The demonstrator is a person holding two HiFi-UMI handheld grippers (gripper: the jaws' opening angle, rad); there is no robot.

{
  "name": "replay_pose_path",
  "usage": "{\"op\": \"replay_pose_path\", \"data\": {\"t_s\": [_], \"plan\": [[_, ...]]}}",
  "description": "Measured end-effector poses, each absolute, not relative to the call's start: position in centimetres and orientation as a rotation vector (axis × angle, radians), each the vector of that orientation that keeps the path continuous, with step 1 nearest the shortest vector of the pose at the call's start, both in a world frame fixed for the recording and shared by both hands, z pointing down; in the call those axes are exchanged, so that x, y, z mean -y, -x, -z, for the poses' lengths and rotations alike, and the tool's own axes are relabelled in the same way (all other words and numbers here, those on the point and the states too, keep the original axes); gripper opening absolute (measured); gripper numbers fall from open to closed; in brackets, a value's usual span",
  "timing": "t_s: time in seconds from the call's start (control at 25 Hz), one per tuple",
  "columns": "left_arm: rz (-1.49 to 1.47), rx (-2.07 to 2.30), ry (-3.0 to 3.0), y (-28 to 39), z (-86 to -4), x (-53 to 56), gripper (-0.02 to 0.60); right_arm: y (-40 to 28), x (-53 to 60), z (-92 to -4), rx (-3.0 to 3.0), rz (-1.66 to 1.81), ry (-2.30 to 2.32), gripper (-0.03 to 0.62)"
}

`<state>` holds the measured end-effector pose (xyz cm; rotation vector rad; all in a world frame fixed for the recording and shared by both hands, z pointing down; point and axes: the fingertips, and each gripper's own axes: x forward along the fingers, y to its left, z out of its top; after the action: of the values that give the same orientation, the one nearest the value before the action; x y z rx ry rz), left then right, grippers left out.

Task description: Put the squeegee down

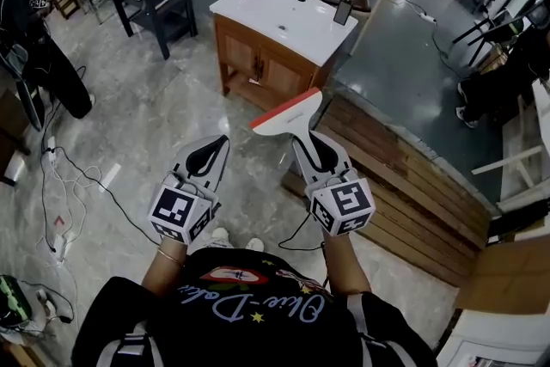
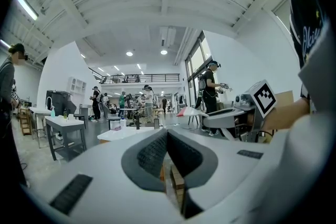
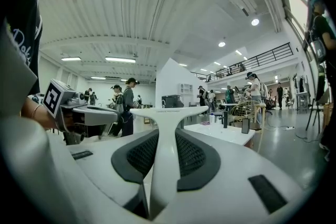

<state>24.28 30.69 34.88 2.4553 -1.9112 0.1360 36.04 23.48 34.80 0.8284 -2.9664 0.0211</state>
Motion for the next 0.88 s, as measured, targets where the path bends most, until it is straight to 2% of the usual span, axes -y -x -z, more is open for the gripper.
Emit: {"op": "replay_pose_path", "data": {"t_s": [0.52,0.88], "plan": [[-0.178,1.915,-2.492,-25.8,-34.6,-30.5,-0.003,-36.9,-23.2,-35.2,2.992,-0.084,-0.832,0.091],[-0.137,1.909,-2.482,-24.2,-34.5,-29.1,-0.003,-35.8,-22.4,-35.1,2.991,-0.061,-0.830,0.090]]}}
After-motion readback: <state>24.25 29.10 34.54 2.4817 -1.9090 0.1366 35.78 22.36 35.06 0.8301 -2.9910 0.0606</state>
